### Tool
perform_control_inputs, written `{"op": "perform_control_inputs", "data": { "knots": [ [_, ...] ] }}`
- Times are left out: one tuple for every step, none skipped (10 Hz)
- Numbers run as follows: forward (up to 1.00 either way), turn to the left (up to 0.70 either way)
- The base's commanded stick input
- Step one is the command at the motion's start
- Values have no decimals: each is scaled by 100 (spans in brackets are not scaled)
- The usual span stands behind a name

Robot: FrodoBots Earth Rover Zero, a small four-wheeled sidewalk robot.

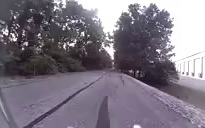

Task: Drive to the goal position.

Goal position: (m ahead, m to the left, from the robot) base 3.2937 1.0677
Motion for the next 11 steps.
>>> {"op": "perform_control_inputs", "data": {
  "knots": [
    [70, 35],
    [70, 17],
    [70, 0],
    [70, 0],
    [70, 0],
    [70, 0],
    [70, 0],
    [70, 0],
    [70, 0],
    [70, 0],
    [70, 0]
  ]
}}
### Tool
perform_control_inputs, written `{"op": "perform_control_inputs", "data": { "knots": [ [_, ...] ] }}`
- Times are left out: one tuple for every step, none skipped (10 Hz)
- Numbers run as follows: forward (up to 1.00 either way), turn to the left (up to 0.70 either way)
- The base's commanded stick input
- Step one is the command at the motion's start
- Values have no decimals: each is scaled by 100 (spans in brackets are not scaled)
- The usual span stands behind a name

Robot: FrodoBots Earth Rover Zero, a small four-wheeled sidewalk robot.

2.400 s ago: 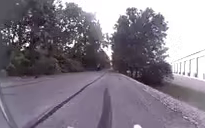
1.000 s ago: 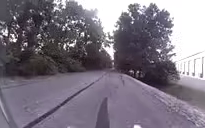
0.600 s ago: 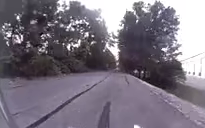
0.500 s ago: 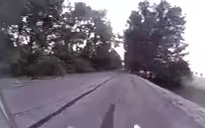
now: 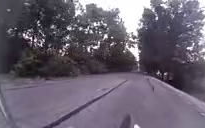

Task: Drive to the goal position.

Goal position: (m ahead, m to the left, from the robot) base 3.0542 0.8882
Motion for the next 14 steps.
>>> {"op": "perform_control_inputs", "data": {
  "knots": [
    [70, -2],
    [70, -9],
    [70, -16],
    [70, -23],
    [70, -30],
    [70, -35],
    [70, -35],
    [70, -35],
    [70, -35],
    [70, -21],
    [70, 0],
    [70, 0],
    [70, 0],
    [70, 0]
  ]
}}
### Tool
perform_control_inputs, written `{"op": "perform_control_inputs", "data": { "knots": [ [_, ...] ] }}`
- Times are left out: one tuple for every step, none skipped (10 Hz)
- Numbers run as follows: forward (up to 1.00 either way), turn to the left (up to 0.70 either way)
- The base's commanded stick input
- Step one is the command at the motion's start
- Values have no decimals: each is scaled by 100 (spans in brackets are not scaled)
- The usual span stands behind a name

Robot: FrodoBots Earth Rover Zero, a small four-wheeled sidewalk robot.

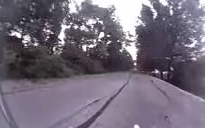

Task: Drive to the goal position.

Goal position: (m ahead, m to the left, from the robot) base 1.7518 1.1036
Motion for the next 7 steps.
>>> {"op": "perform_control_inputs", "data": {
  "knots": [
    [70, 0],
    [70, 0],
    [70, 0],
    [70, 14],
    [70, 28],
    [70, 34],
    [70, 31]
  ]
}}
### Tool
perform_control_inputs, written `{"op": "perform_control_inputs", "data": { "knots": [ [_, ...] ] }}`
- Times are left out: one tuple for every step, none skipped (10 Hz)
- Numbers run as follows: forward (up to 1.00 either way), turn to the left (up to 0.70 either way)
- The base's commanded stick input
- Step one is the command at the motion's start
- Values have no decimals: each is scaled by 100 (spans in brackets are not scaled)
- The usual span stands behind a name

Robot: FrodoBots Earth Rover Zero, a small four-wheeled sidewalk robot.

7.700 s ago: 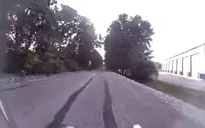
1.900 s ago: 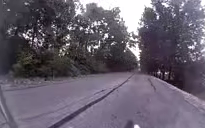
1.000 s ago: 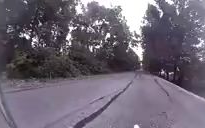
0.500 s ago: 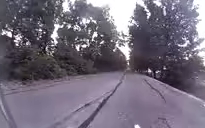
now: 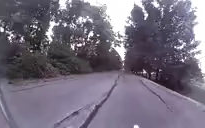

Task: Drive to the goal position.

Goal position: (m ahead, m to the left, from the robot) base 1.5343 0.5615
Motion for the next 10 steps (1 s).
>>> {"op": "perform_control_inputs", "data": {
  "knots": [
    [70, 29],
    [70, 26],
    [70, 24],
    [70, 22],
    [70, 19],
    [70, 16],
    [70, 3],
    [70, 0],
    [70, 0],
    [70, 0]
  ]
}}
